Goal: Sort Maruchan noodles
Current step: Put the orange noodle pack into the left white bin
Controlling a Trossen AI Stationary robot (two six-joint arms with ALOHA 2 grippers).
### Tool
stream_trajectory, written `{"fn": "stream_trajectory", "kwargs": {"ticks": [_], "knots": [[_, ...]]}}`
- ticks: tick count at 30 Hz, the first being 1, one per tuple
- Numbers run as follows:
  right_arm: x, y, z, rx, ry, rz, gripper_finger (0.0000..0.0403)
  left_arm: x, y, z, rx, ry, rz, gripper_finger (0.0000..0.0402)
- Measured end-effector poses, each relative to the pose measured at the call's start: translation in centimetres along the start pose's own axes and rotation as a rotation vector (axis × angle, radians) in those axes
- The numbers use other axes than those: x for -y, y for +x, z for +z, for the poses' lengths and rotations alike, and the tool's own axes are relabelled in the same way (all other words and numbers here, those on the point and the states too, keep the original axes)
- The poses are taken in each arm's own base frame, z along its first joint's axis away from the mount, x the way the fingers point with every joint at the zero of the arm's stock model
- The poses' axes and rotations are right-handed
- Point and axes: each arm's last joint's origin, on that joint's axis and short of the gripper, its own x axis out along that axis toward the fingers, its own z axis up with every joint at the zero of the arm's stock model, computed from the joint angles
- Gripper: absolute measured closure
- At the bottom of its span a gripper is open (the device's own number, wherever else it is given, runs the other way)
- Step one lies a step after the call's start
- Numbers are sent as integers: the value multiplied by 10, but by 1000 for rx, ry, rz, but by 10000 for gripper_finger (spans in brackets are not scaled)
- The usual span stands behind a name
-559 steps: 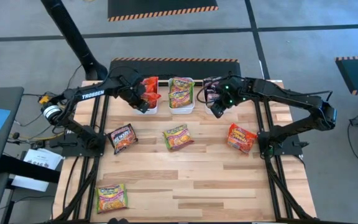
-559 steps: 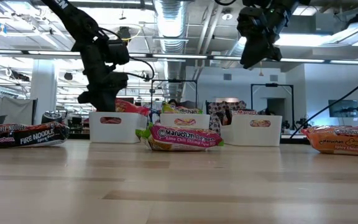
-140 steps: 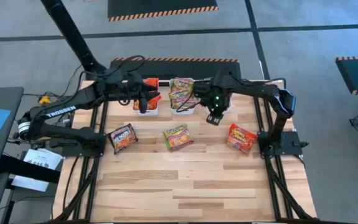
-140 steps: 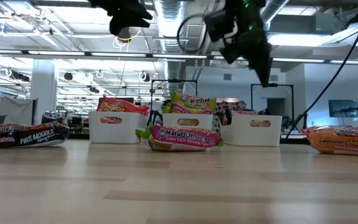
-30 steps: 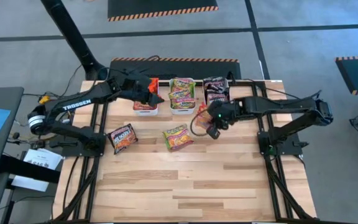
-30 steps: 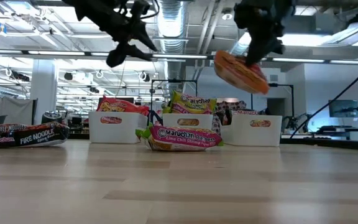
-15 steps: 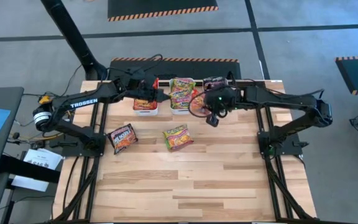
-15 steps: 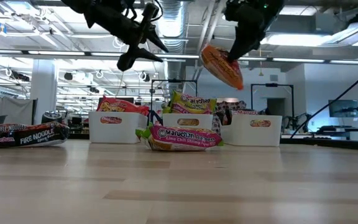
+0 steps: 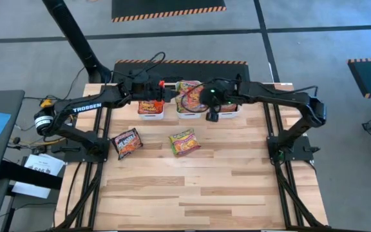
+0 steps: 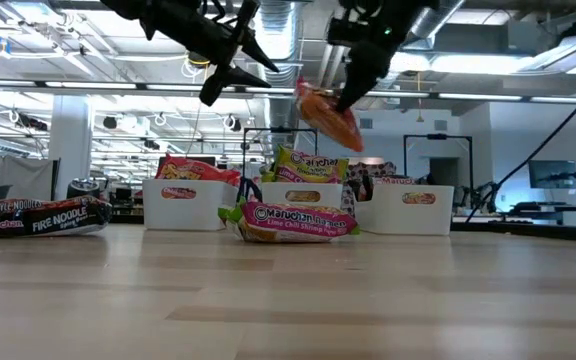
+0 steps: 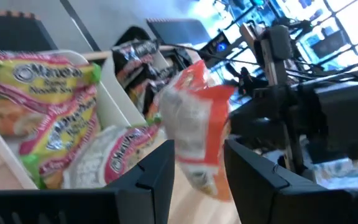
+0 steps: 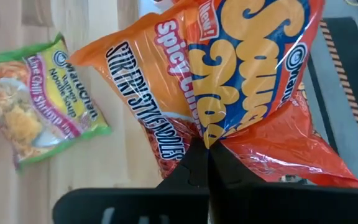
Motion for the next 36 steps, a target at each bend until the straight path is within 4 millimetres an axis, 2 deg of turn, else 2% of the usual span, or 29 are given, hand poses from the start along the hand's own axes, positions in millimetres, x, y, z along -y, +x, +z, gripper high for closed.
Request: {"fn": "stream_trajectory", "kwargs": {"ticks": [8, 13, 23, 36], "knots": [[1, 14, 22, 7, -70, -3, 401, -1, 0, 0, 14, 29, 26, 277], [3, 11, 28, 53, -79, -19, 401, -1, 0, 0, 13, 40, 27, 277], [7, 11, 24, 23, -46, -17, 401, -1, 0, 0, 1, 50, 13, 277], [-5, 9, 30, 65, -71, 24, 401, 1, 0, -2, -33, 49, -23, 277]]}}
